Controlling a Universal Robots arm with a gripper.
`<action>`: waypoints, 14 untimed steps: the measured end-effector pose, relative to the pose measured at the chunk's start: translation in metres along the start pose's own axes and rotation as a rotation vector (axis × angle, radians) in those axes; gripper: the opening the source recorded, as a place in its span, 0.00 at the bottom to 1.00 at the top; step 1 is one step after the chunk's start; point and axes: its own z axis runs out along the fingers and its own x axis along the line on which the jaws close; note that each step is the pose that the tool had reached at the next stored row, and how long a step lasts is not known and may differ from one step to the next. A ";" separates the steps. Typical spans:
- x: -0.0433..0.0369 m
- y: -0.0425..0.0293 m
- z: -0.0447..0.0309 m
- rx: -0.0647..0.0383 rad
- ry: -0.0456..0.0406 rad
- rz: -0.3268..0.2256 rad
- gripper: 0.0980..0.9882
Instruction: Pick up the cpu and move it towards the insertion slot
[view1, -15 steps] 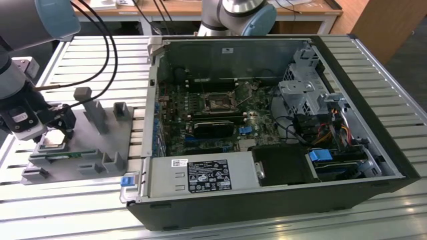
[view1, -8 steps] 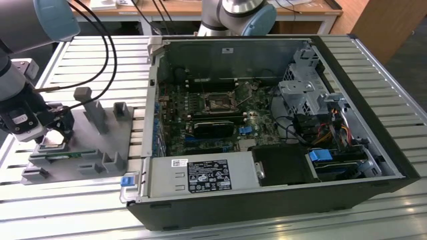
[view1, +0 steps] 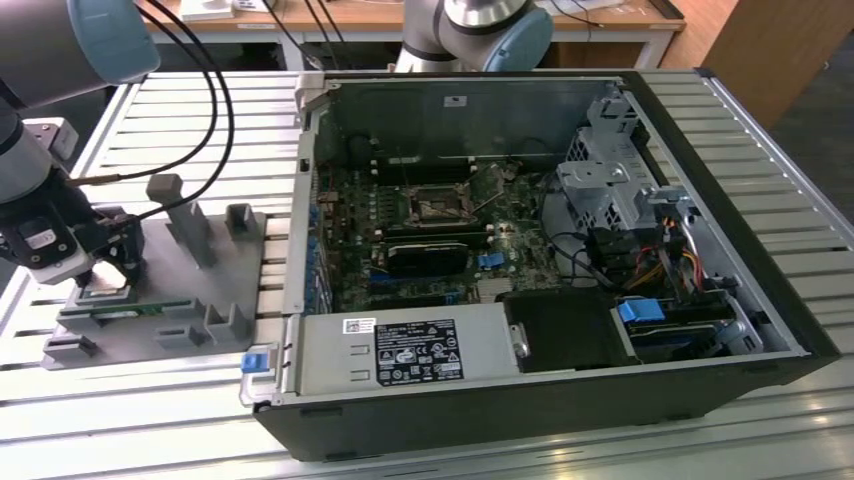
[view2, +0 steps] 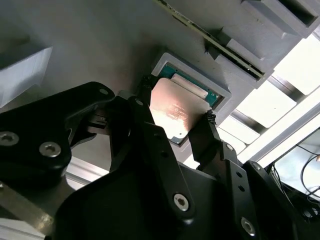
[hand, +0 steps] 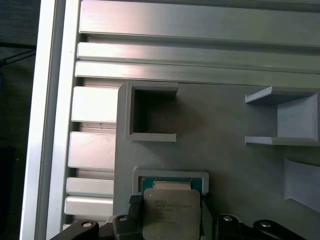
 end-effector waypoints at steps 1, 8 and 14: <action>0.0000 0.0000 0.0000 0.000 0.0000 0.000 0.50; 0.0000 0.0001 -0.0017 0.000 -0.0001 0.000 0.50; 0.0000 0.0003 -0.0074 0.002 0.0000 0.000 0.50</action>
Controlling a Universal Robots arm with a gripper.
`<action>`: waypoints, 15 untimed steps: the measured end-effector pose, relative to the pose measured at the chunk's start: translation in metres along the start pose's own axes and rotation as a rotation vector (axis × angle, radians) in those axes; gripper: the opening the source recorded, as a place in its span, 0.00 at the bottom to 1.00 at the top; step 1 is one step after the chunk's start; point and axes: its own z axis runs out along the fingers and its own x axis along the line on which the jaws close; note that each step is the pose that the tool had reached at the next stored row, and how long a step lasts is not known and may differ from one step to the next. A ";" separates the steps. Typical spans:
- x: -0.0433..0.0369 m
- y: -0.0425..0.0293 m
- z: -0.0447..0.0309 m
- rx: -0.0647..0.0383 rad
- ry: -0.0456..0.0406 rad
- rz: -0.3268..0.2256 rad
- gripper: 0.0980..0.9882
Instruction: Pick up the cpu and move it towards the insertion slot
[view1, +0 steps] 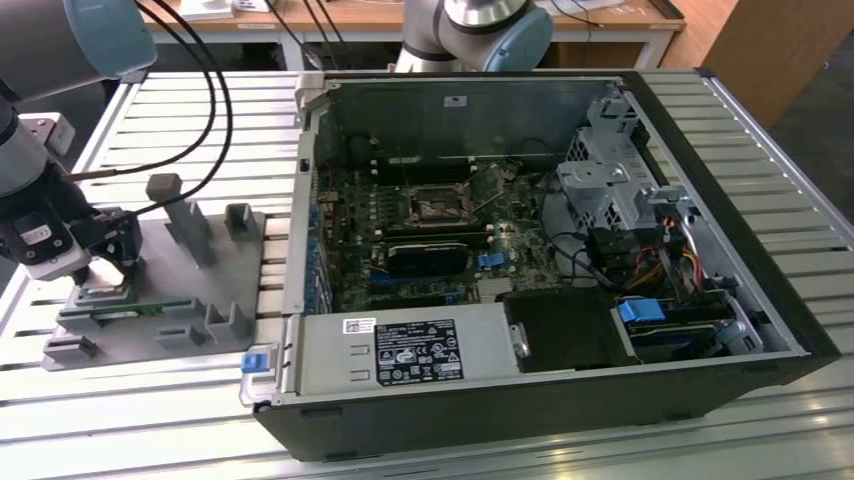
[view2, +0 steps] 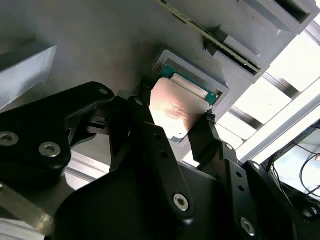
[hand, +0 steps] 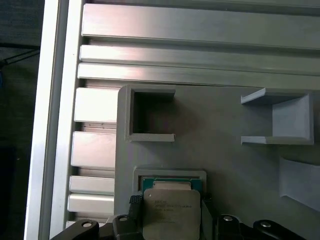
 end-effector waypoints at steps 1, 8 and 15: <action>0.0000 0.0001 -0.0012 0.000 0.0000 0.000 0.50; 0.0000 0.0006 -0.0098 0.005 0.0000 0.001 0.50; 0.0001 0.0010 -0.0184 0.006 -0.0002 0.001 0.50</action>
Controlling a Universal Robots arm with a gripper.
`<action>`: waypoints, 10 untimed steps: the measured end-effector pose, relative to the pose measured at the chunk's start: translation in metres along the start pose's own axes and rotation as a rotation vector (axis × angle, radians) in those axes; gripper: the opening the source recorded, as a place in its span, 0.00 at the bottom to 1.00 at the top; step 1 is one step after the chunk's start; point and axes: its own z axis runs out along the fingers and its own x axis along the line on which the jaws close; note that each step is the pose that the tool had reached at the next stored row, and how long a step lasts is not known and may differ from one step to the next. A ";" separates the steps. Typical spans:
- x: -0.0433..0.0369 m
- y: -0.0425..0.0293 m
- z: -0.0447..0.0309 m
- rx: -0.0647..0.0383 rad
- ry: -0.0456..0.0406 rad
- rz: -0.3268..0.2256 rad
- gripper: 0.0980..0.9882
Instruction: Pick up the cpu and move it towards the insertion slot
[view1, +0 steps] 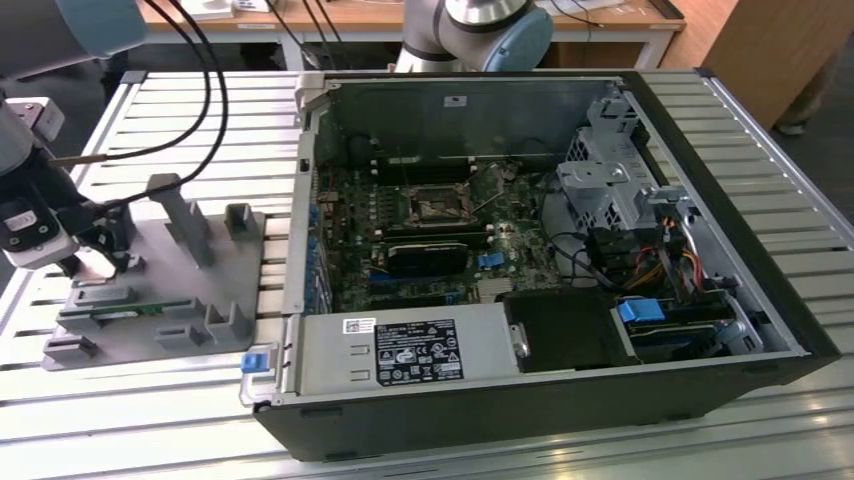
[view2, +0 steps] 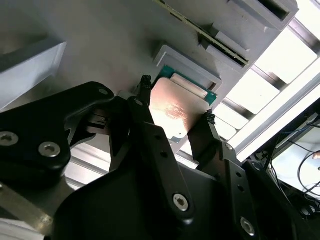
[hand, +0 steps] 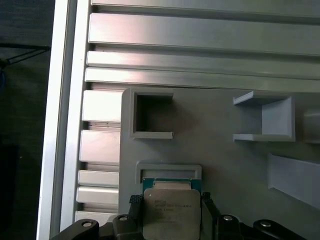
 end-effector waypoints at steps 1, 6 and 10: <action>0.0000 0.0001 -0.0012 0.000 0.0001 0.000 0.50; 0.0000 0.0003 -0.0061 0.000 0.0000 0.000 0.50; 0.0000 0.0004 -0.0081 0.000 0.0001 0.000 0.50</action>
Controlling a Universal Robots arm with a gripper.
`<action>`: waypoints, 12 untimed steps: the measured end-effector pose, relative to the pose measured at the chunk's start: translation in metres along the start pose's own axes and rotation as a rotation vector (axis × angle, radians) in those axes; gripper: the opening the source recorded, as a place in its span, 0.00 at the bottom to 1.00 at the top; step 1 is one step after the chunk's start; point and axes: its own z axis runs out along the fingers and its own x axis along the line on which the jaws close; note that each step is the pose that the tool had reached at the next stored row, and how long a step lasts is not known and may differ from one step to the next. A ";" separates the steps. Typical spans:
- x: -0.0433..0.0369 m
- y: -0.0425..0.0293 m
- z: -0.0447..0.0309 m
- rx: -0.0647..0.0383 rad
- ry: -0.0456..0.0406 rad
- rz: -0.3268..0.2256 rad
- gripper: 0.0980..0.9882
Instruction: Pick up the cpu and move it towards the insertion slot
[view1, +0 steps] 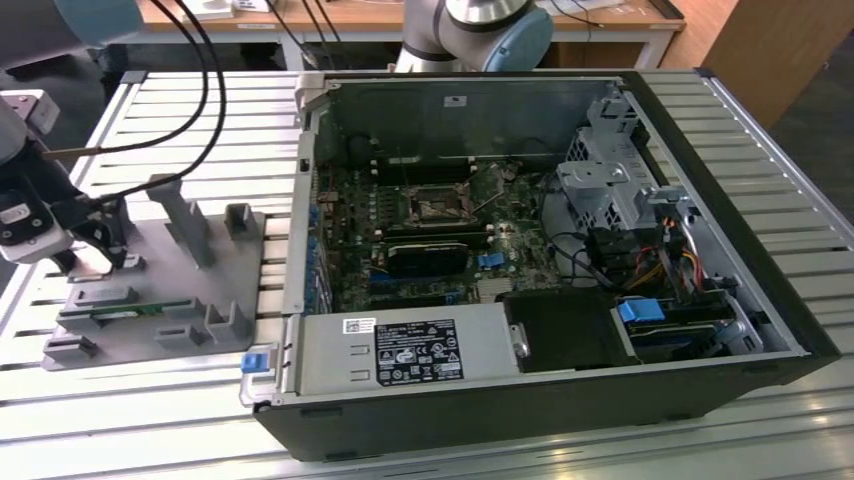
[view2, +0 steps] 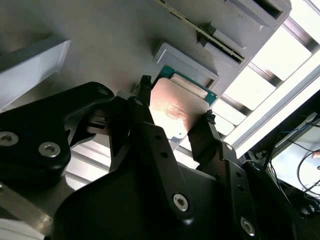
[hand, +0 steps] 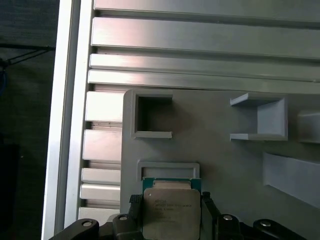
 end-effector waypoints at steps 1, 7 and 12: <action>0.0000 0.0001 -0.0009 0.000 -0.0001 0.000 0.50; 0.0000 0.0004 -0.0084 0.000 0.0000 0.000 0.50; 0.0000 0.0006 -0.0120 0.000 0.0000 0.000 0.50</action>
